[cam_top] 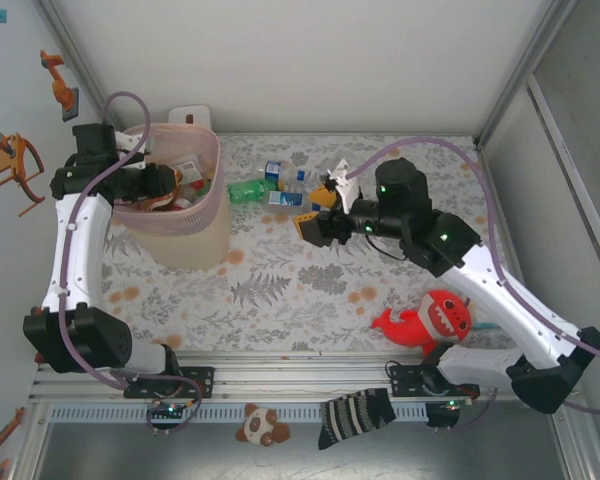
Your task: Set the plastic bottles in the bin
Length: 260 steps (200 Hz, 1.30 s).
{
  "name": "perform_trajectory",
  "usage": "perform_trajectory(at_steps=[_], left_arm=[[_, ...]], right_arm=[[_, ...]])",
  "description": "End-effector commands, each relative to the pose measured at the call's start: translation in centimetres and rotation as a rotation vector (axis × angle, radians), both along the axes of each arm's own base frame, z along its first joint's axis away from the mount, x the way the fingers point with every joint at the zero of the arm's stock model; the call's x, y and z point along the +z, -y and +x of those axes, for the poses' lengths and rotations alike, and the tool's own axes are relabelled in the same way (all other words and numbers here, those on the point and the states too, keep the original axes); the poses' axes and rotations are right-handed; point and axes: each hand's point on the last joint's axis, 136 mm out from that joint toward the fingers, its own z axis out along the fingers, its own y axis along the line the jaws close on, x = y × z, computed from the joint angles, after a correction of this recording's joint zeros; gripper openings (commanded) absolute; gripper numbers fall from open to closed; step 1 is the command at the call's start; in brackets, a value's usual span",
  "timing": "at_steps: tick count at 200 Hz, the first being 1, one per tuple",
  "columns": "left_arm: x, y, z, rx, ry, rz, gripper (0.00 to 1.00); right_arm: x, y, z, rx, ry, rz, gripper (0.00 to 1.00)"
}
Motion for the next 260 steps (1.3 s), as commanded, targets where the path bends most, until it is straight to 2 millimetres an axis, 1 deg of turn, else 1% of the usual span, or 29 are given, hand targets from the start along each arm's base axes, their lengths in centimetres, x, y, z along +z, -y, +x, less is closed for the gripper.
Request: perform_trajectory(at_steps=[1,23,65,91,117,133,148,160,184,203,217,236,260], left_arm=[[2.7,1.8,-1.0,-0.048,0.072,-0.110,0.36],[4.3,2.7,-1.5,-0.073,0.123,-0.161,0.37],[6.2,4.4,-2.3,-0.119,0.195,-0.285,0.40],[7.3,5.0,-2.6,-0.133,0.231,-0.327,0.40],[7.5,5.1,-2.9,-0.138,0.239,-0.331,0.40],[7.5,5.2,-3.1,-0.141,0.241,-0.333,0.40],[7.3,5.2,-3.3,-0.140,0.239,-0.333,0.40],[7.2,5.2,-3.4,-0.142,0.236,-0.335,0.40],[7.0,5.3,-3.6,-0.146,0.230,-0.340,0.40],[6.9,5.5,-3.7,-0.150,0.228,-0.342,0.40],[6.9,5.5,-3.9,-0.147,0.229,-0.343,0.40],[7.0,5.7,-3.9,-0.147,0.231,-0.355,0.40],[7.2,6.0,-4.3,-0.152,0.237,-0.356,0.40]], right_arm=[[-0.2,0.4,2.7,-0.161,-0.055,-0.009,0.67],[-1.8,0.8,4.9,-0.293,-0.115,-0.027,0.66],[-5.2,1.6,8.9,-0.516,-0.201,-0.068,0.65],[-7.2,1.5,10.9,-0.603,-0.248,-0.082,0.65],[-9.6,0.8,12.8,-0.628,-0.282,-0.131,0.65],[-11.0,-0.8,13.2,-0.539,-0.267,-0.189,0.64],[-12.3,-1.5,13.9,-0.475,-0.233,-0.262,0.63],[-13.7,-2.1,14.1,-0.380,-0.207,-0.328,0.63],[-15.9,-2.2,14.8,-0.204,-0.168,-0.434,0.63],[-17.0,-1.9,15.9,-0.096,-0.094,-0.491,0.63],[-18.1,-2.0,16.2,0.017,-0.037,-0.513,0.64],[-19.4,-1.7,17.1,0.103,0.029,-0.563,0.65],[-21.3,-1.5,18.9,0.175,0.082,-0.630,0.67]])
